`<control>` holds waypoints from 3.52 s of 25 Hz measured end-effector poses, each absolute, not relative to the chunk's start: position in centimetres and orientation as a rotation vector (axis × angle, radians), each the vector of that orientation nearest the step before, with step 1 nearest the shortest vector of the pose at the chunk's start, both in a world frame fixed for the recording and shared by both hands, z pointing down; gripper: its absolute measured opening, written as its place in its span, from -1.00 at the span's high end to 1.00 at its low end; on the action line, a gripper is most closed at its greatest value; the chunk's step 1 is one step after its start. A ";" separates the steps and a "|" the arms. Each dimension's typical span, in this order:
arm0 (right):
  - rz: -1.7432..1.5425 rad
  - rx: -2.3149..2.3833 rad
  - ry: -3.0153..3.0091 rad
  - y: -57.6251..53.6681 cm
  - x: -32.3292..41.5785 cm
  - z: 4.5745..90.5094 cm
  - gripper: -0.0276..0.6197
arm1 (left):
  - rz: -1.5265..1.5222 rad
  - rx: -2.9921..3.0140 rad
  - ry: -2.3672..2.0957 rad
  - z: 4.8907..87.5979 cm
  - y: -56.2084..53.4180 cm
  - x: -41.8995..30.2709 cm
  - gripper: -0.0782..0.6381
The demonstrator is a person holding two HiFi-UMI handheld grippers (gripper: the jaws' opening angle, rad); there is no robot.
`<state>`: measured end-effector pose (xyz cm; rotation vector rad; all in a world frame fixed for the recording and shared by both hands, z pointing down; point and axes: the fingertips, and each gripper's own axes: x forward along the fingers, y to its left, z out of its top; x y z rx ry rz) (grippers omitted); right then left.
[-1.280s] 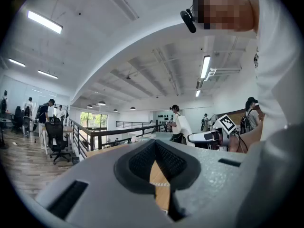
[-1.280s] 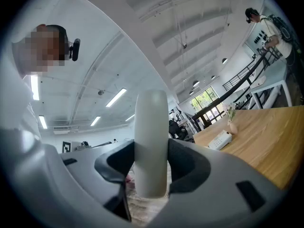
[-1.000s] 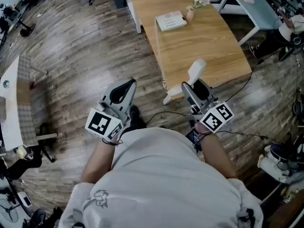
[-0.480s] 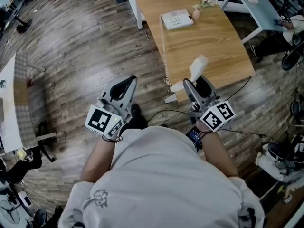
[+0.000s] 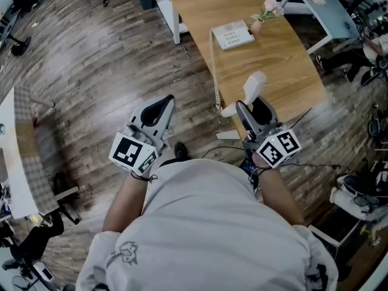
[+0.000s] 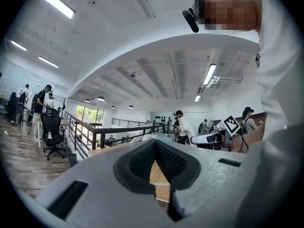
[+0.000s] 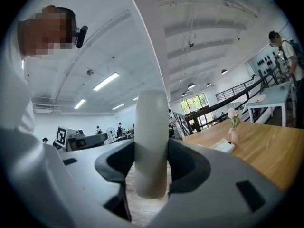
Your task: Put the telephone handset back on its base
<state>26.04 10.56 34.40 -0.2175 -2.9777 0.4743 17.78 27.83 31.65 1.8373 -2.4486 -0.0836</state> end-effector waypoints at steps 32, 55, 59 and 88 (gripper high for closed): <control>0.612 -0.200 -2.900 2.4 9.0 38.5 0.23 | 0.016 1.804 -2.376 34.5 20.1 1.0 0.77; 0.782 -0.031 -2.905 -10.4 6.8 39.9 0.23 | 0.118 2.060 -2.142 33.7 0.7 -3.7 0.77; 0.798 0.008 -2.912 -11.0 7.2 39.9 0.23 | 0.122 2.133 -2.083 33.5 -1.8 -3.7 0.77; 0.950 0.669 -2.756 -14.1 -9.4 44.4 0.23 | 0.080 2.519 -1.459 37.7 -12.0 -23.3 0.77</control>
